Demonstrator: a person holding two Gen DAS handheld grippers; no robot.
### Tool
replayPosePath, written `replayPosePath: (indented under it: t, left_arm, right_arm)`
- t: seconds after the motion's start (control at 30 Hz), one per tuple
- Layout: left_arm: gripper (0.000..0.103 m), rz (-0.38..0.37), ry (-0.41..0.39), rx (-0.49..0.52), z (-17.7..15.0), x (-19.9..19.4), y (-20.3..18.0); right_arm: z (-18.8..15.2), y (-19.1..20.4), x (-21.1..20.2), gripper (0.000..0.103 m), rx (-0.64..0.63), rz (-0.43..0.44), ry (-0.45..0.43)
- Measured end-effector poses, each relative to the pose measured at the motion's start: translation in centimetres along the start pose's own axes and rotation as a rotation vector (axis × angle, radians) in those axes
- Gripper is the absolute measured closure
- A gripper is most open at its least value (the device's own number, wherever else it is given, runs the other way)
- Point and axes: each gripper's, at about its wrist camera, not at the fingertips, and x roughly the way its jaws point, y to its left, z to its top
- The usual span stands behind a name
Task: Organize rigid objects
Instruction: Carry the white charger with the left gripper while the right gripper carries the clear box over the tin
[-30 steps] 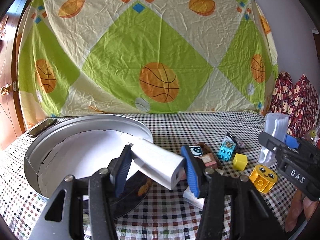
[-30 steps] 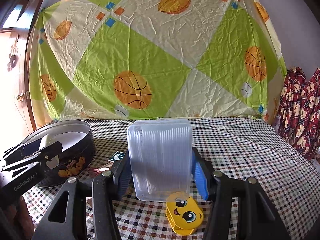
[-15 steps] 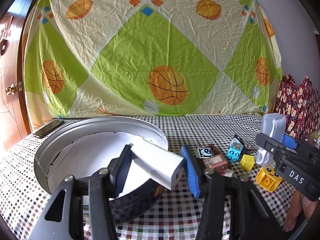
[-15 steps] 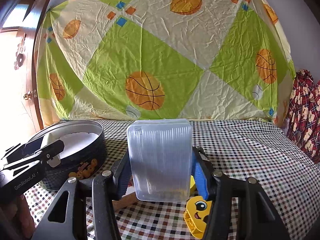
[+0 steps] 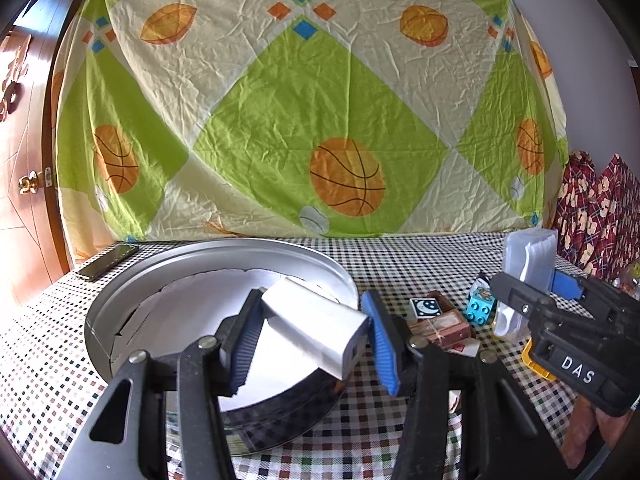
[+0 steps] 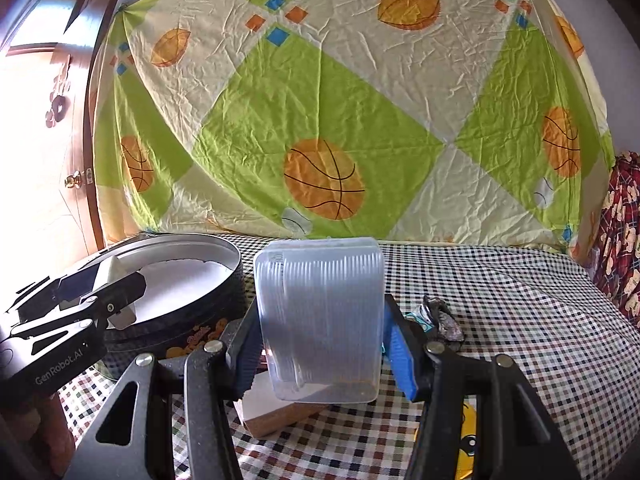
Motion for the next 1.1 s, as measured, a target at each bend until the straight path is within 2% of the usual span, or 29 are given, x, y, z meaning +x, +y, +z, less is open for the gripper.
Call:
replayPosePath:
  t: [1.1]
  left_arm:
    - [0.053, 0.036, -0.02, -0.034, -0.1, -0.6, 3.6]
  right_arm:
    - [0.5, 4.5, 1.1, 0.046, -0.061, 0.088, 0.002]
